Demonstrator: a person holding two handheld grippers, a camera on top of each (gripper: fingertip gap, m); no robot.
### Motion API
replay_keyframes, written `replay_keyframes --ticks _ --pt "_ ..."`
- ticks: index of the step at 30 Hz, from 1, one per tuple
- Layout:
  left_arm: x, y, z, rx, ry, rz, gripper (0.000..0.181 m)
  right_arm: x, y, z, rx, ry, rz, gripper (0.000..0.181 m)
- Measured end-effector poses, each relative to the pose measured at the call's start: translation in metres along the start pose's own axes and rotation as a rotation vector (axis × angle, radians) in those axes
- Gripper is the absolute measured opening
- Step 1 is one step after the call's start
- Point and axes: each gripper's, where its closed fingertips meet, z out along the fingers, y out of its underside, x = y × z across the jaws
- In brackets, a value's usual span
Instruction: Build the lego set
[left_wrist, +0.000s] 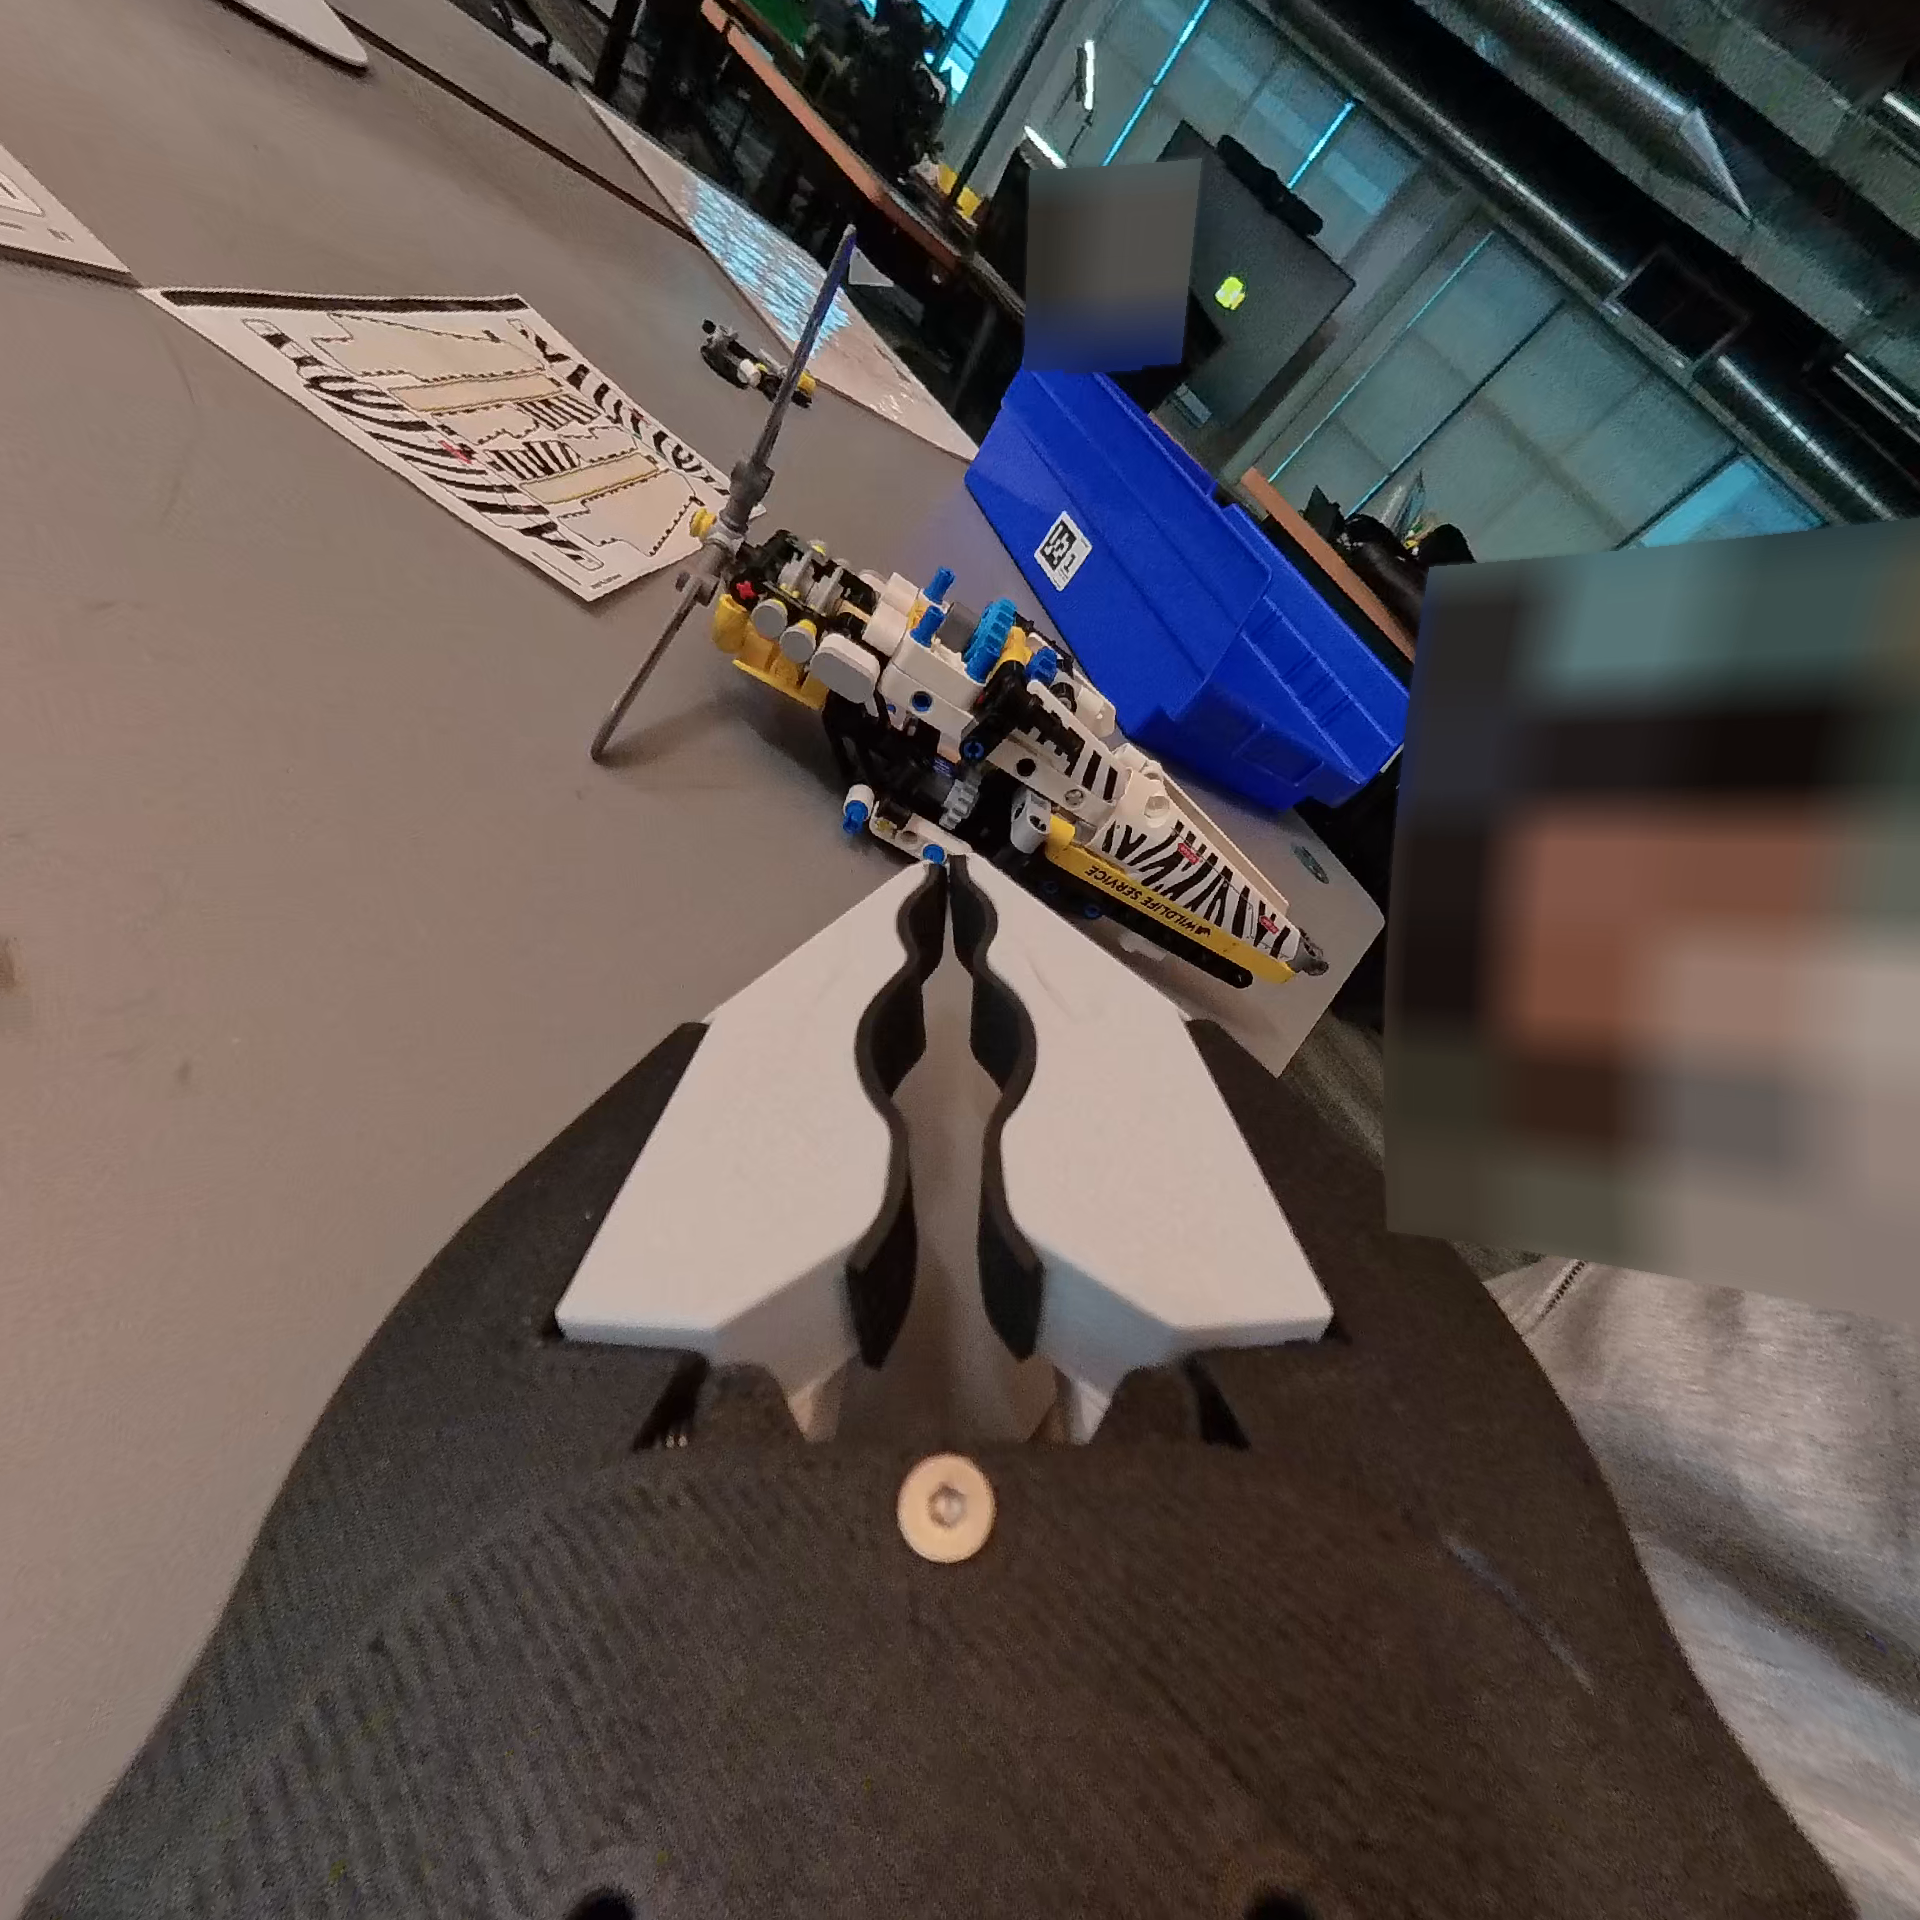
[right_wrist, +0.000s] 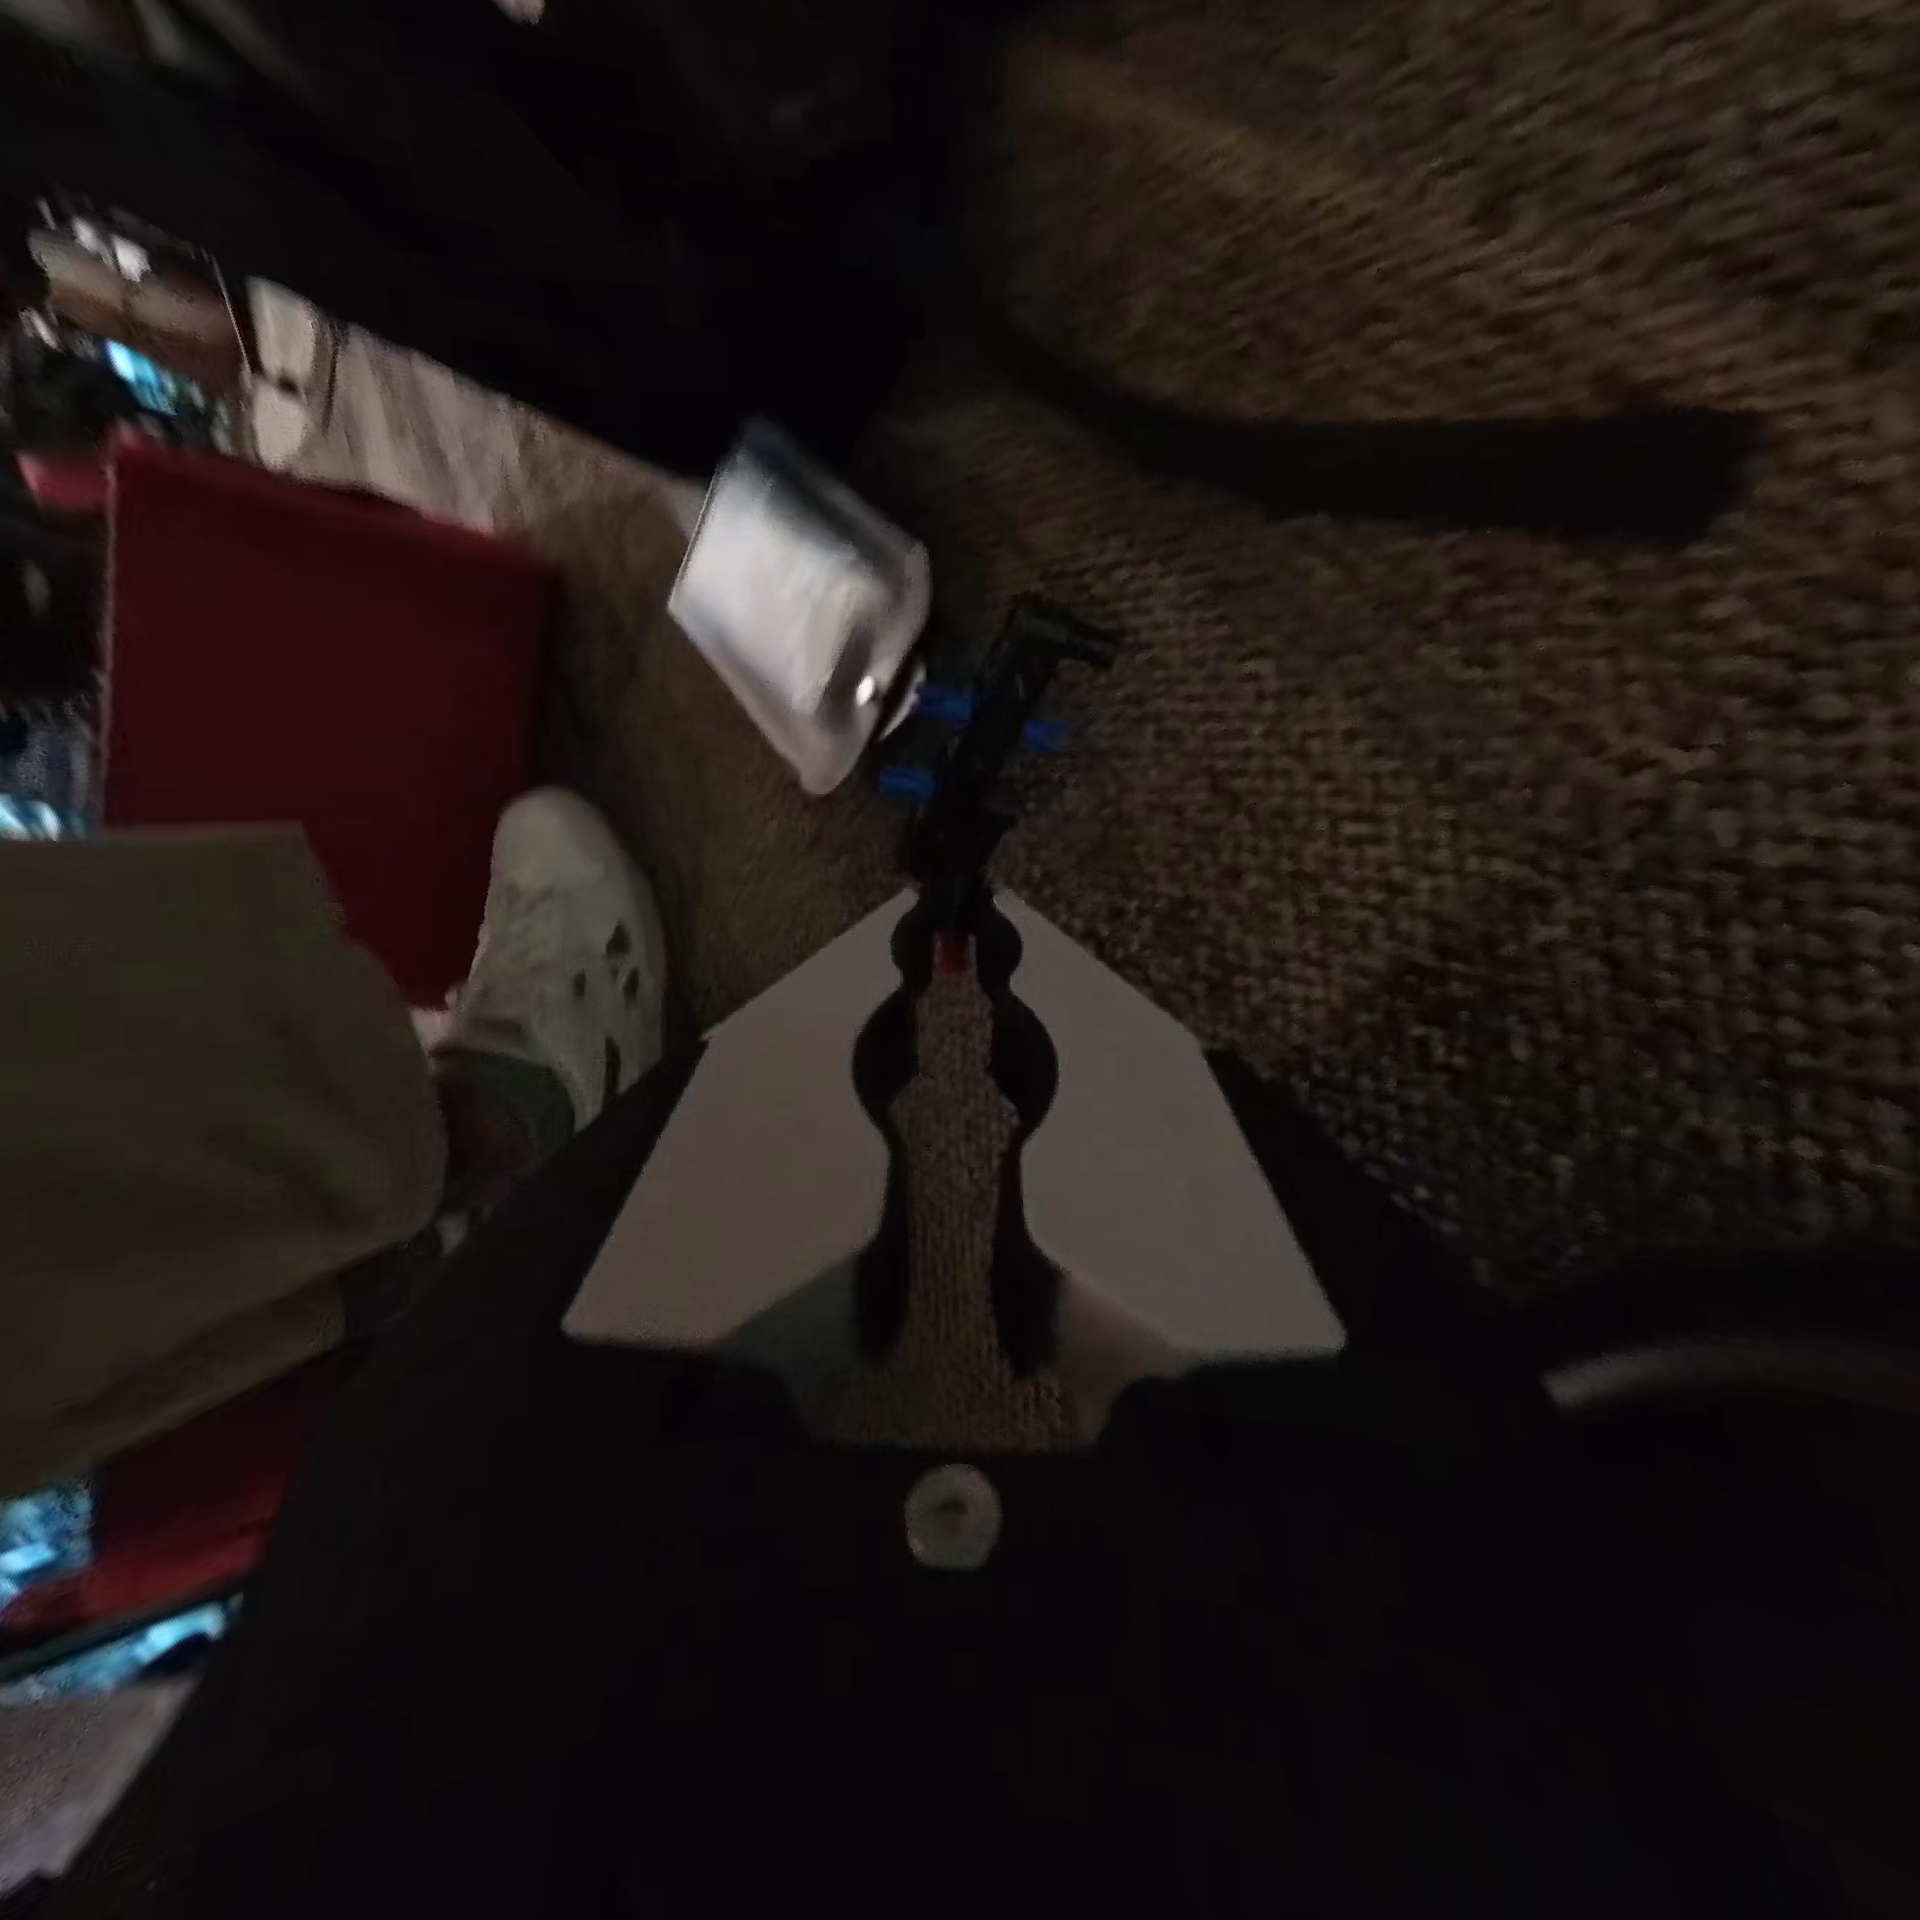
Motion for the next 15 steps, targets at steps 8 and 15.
replay_keyframes --ticks 8,15 --pt "0.002 0.000 -0.001 0.005 0.010 0.008 0.002 -0.073 -0.019 -0.023 -0.020 -0.073 -0.247 0.005" --pt "0.005 -0.002 -0.002 0.024 0.028 0.022 0.001 -0.140 -0.053 -0.063 0.006 -0.177 -0.280 0.005"
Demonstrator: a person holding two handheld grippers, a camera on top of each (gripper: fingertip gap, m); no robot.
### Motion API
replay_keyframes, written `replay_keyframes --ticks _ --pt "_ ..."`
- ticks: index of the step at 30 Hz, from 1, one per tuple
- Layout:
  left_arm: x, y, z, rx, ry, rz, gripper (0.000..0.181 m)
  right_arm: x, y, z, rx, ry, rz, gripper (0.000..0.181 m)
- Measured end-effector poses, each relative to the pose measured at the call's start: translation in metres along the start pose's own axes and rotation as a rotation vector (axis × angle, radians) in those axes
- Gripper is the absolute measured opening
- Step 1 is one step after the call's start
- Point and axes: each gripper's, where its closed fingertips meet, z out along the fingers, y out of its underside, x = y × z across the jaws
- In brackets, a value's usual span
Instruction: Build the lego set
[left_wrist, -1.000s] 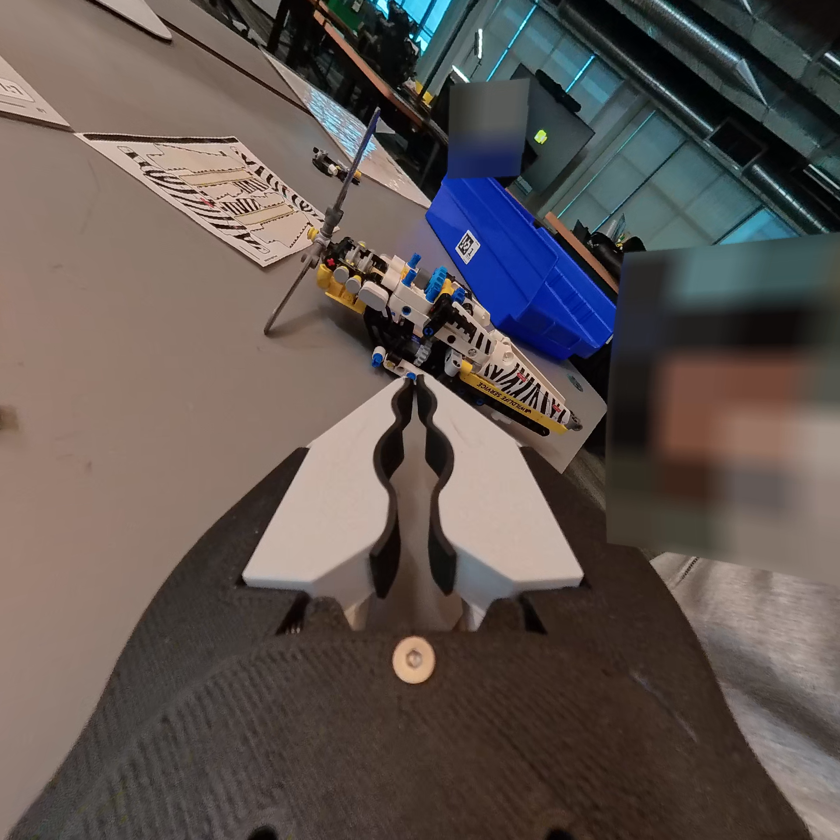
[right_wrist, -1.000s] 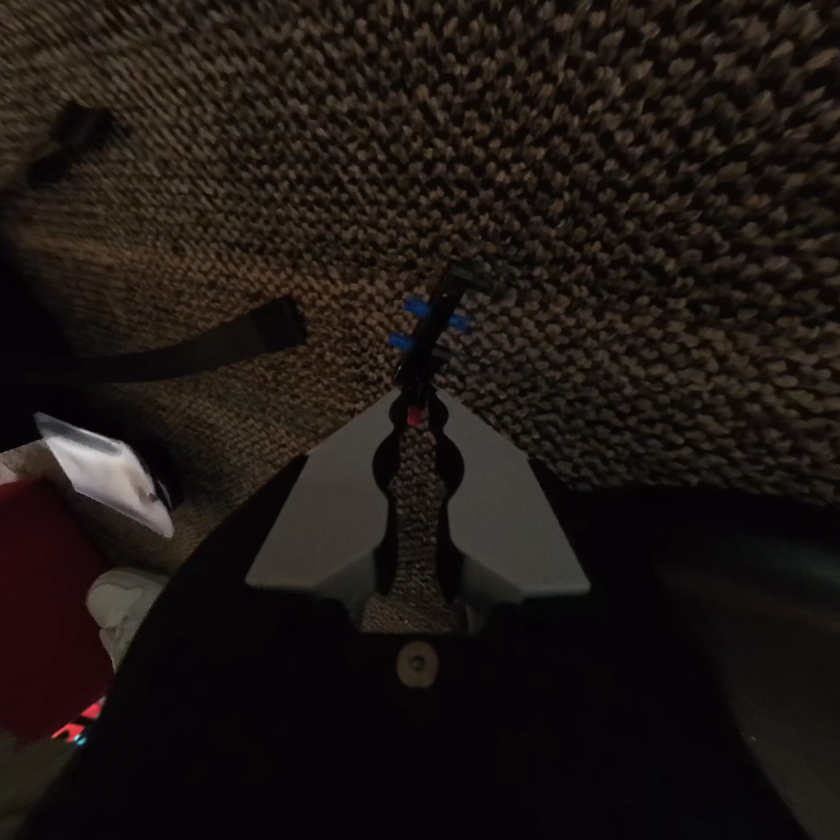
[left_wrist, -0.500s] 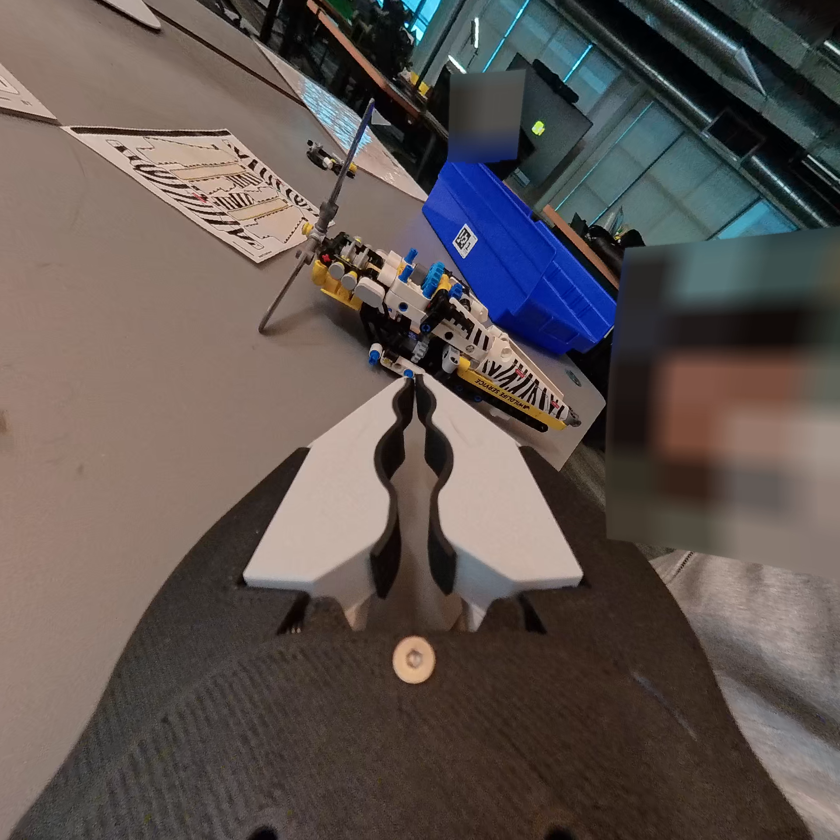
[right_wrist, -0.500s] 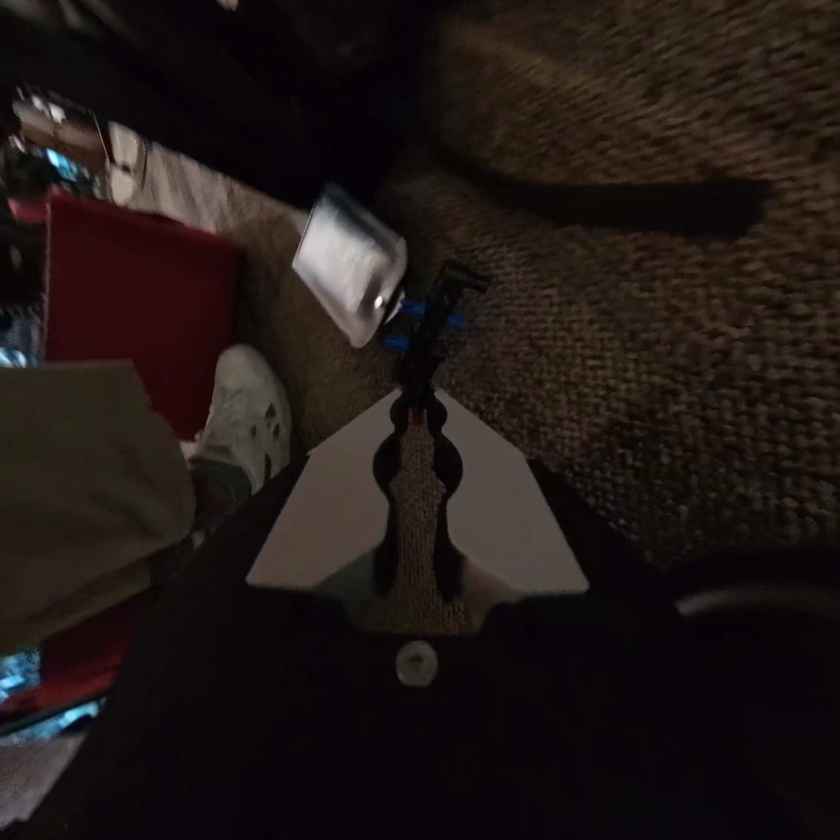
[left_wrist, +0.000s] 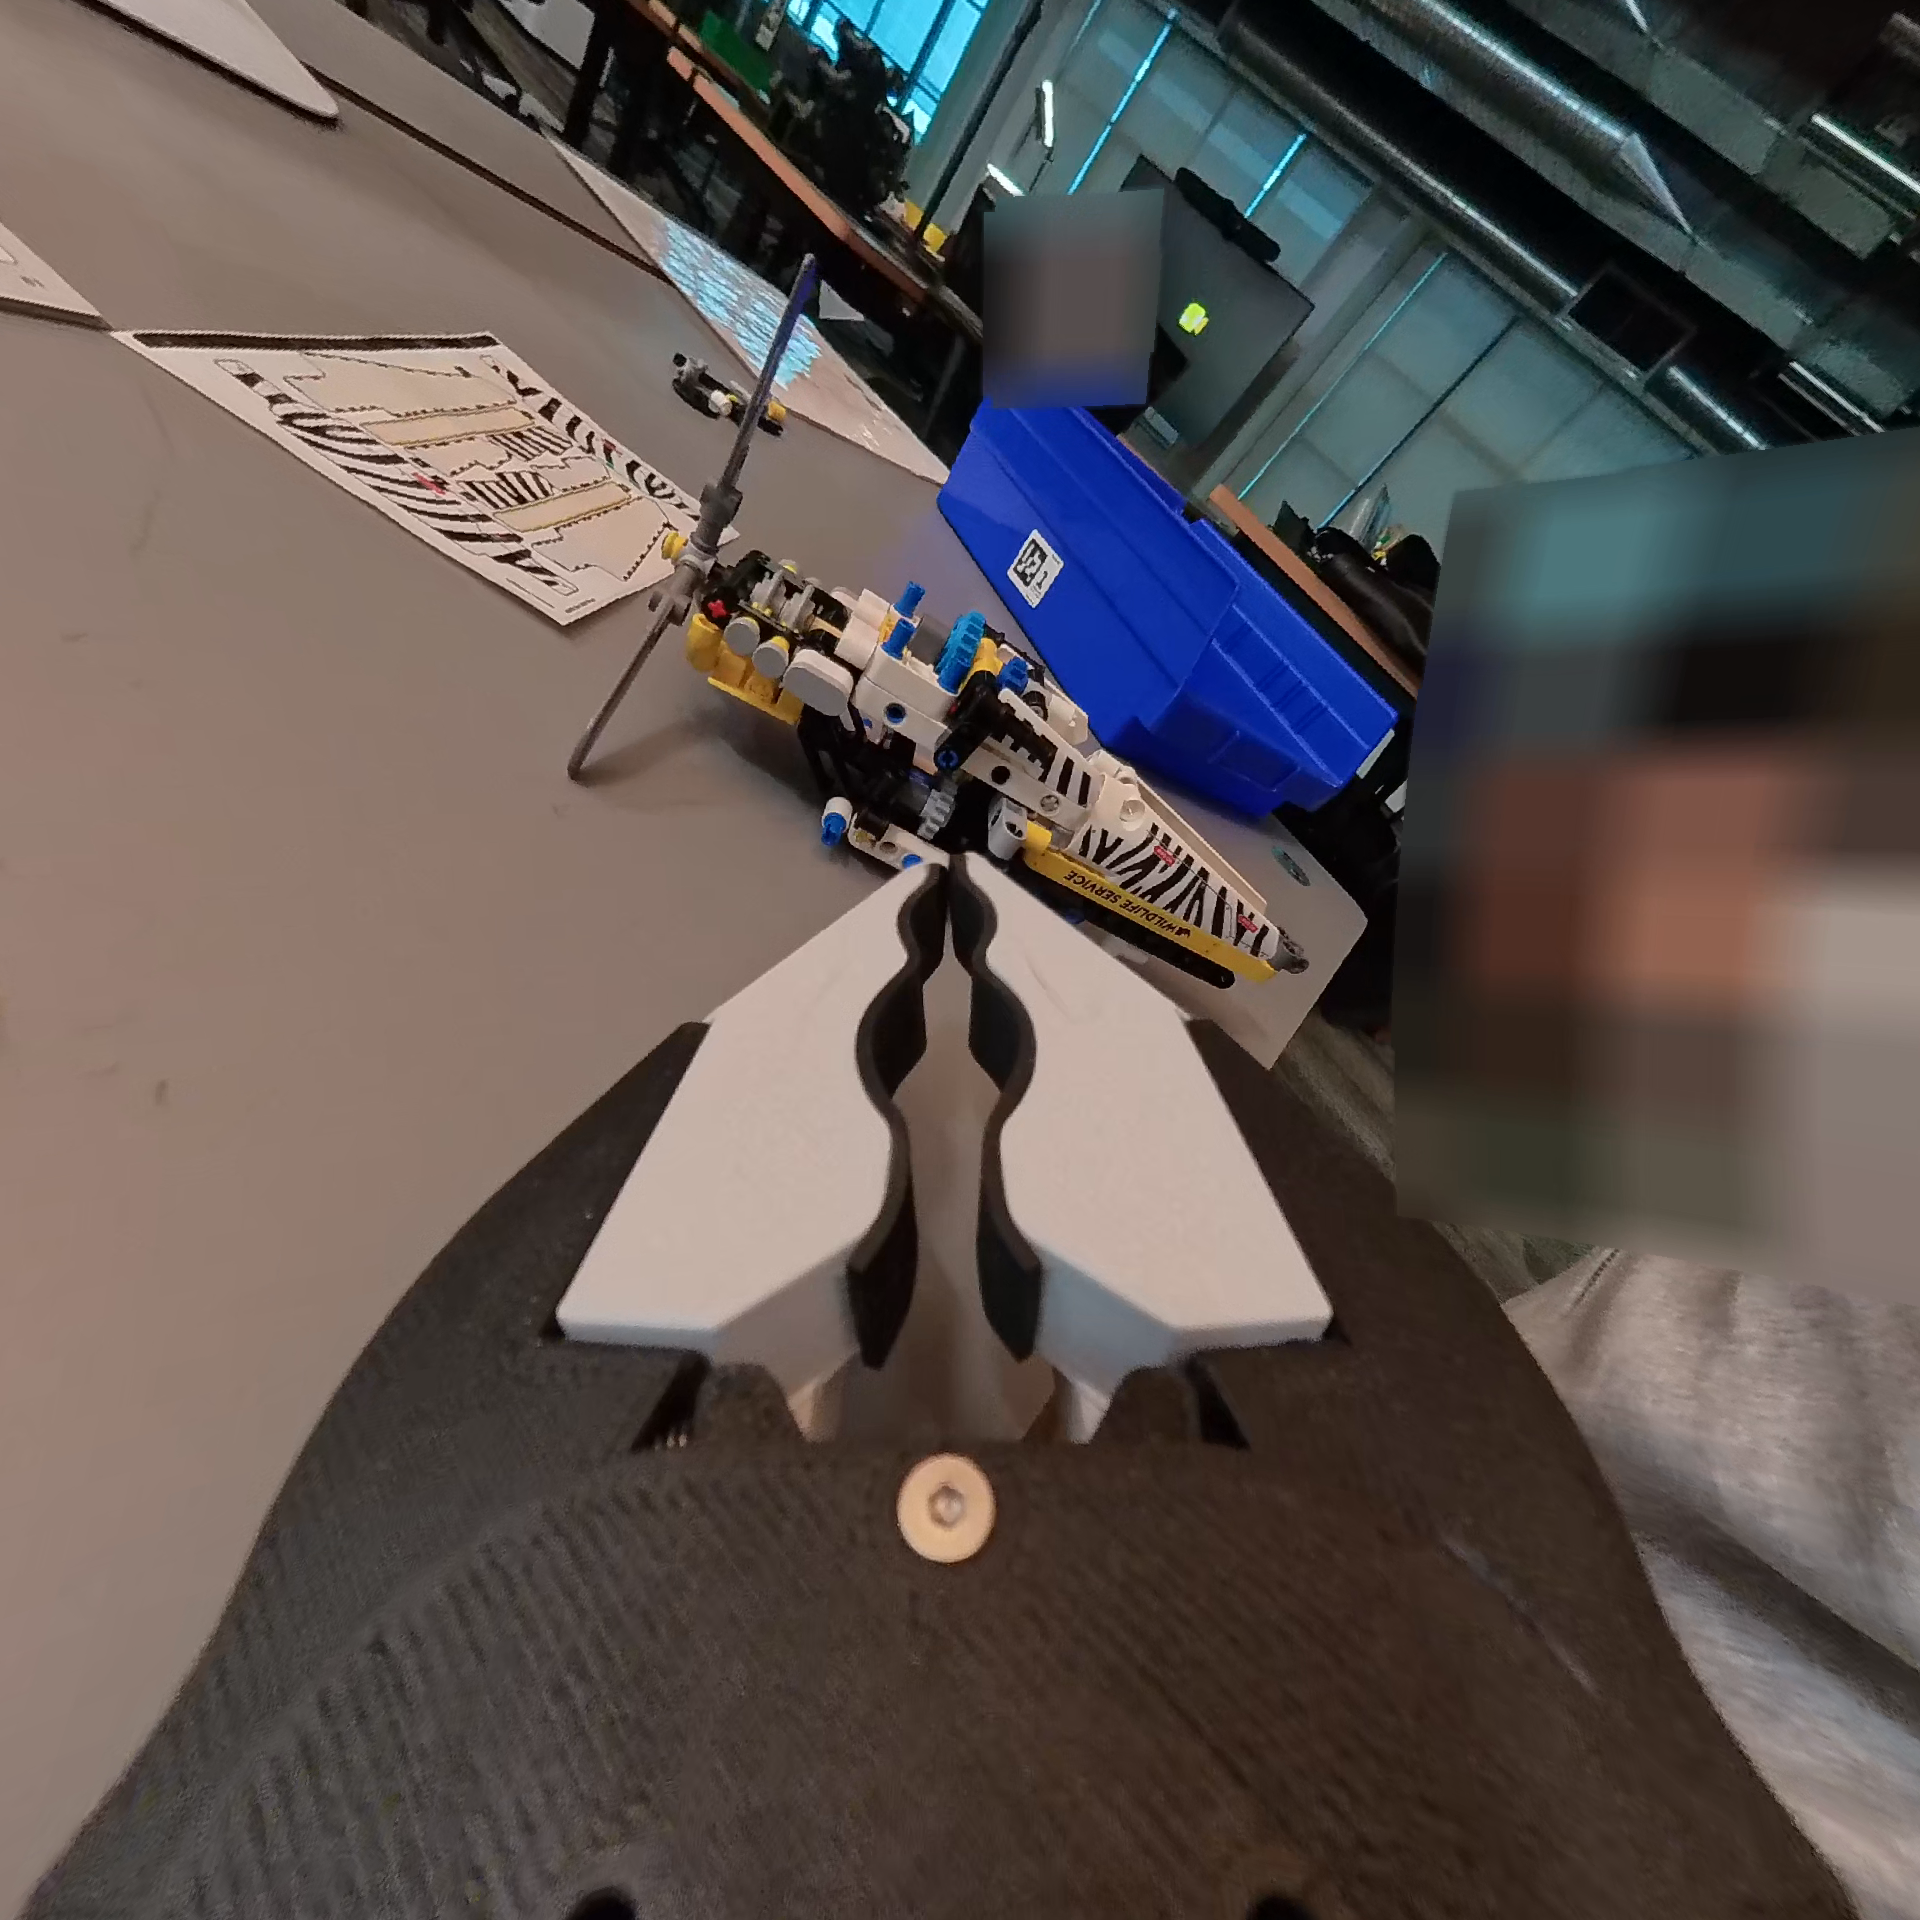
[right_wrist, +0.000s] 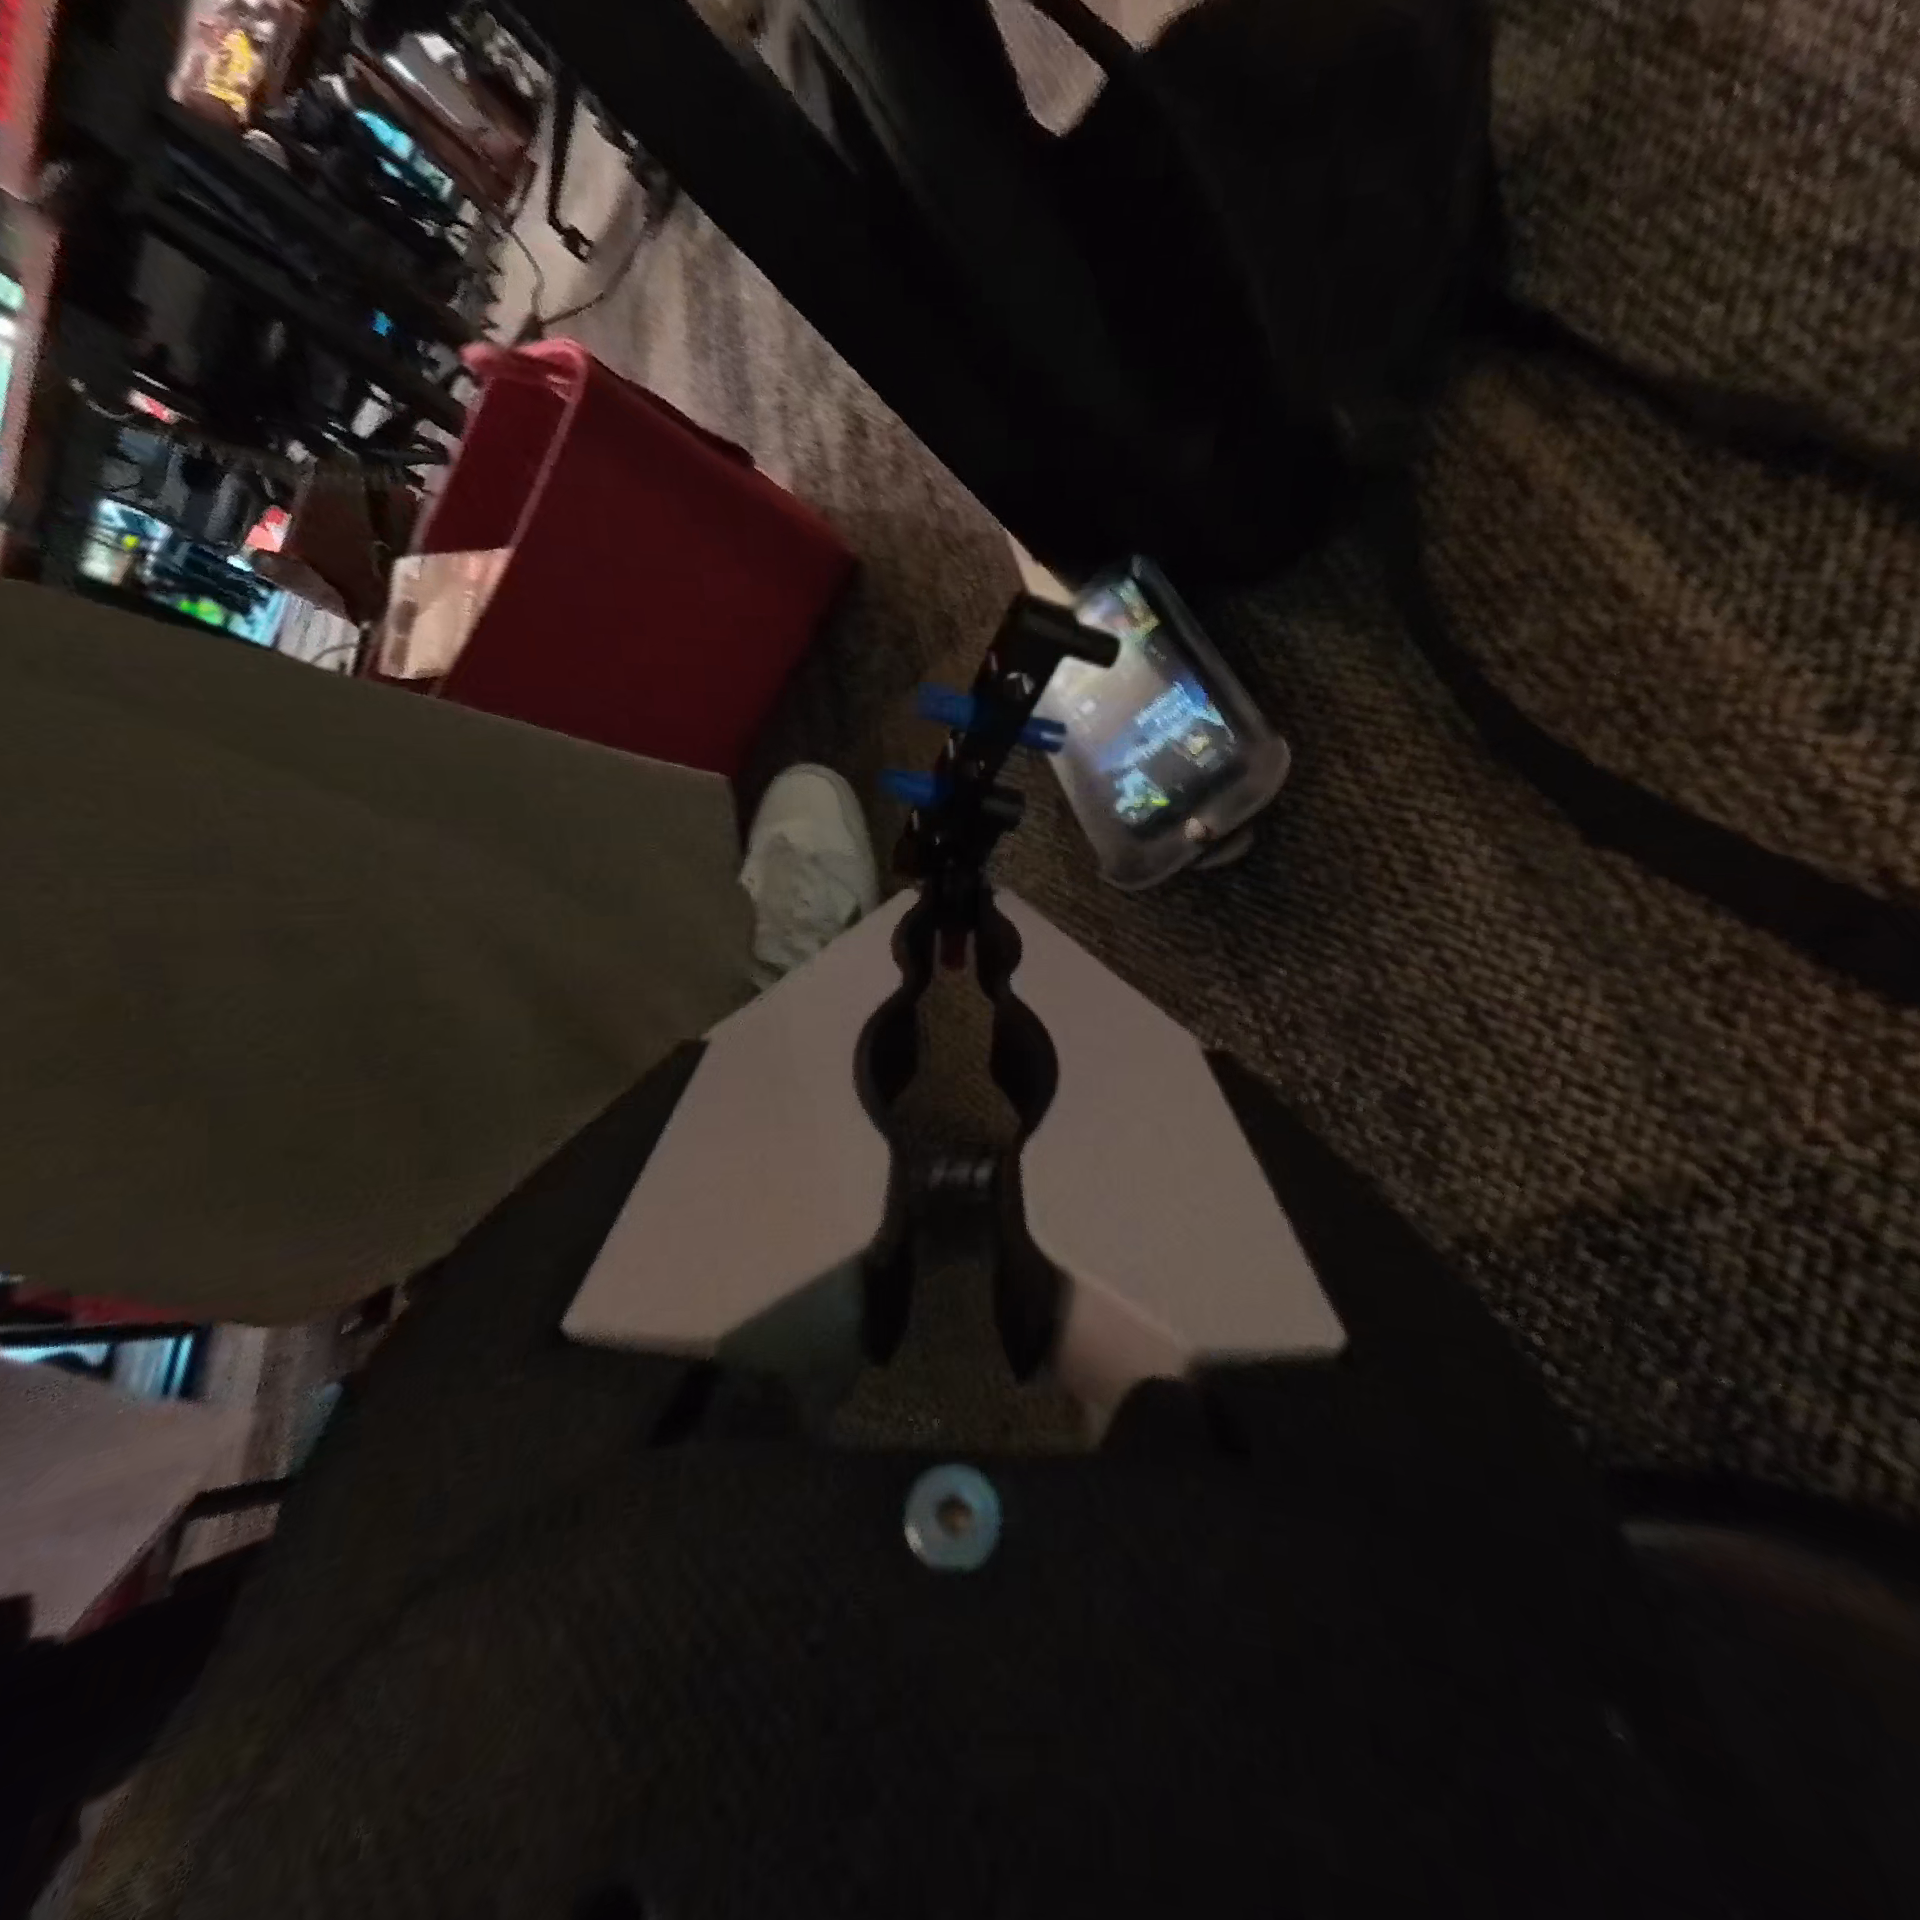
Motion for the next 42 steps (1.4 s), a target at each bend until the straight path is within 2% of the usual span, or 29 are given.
replay_keyframes --ticks 5,8,11,15,20,23,25,28,31,34,38,42 --pt "0.007 0.002 0.000 -0.027 0.070 -0.021 0.003 -0.058 -0.044 -0.023 0.029 -0.053 -0.139 0.005" --pt "0.014 0.005 0.001 -0.033 0.104 0.000 0.011 -0.103 -0.077 -0.038 0.064 -0.107 -0.223 0.005" --pt "0.027 0.005 0.002 -0.011 0.168 0.022 0.016 -0.160 -0.103 -0.053 0.062 -0.194 -0.320 0.005" --pt "0.045 -0.003 -0.006 0.065 0.295 0.023 0.016 -0.248 -0.109 -0.086 -0.020 -0.306 -0.541 0.005" --pt "0.065 0.004 -0.020 0.057 0.455 0.064 0.024 -0.352 -0.102 -0.134 -0.078 -0.367 -0.859 0.005" --pt "0.075 0.013 -0.021 0.016 0.502 0.100 0.044 -0.405 -0.089 -0.151 -0.101 -0.350 -1.080 0.005" --pt "0.090 0.034 -0.018 -0.084 0.557 0.120 0.056 -0.438 -0.076 -0.158 -0.114 -0.348 -1.230 0.005" --pt "0.132 0.077 -0.027 -0.264 0.734 0.137 0.055 -0.481 -0.055 -0.159 -0.134 -0.347 -1.376 0.005" --pt "0.154 0.103 -0.041 -0.318 0.771 0.247 0.055 -0.506 -0.044 -0.150 -0.155 -0.278 -1.482 0.005" --pt "0.147 0.097 -0.054 -0.262 0.705 0.307 0.054 -0.532 -0.043 -0.144 -0.130 -0.213 -1.621 0.004" --pt "0.120 0.075 -0.080 -0.148 0.623 0.224 0.054 -0.568 -0.041 -0.135 -0.092 -0.182 -1.796 0.005" --pt "0.088 0.057 -0.117 -0.041 0.496 0.166 0.054 -0.597 -0.039 -0.111 -0.108 -0.207 -1.849 0.006"
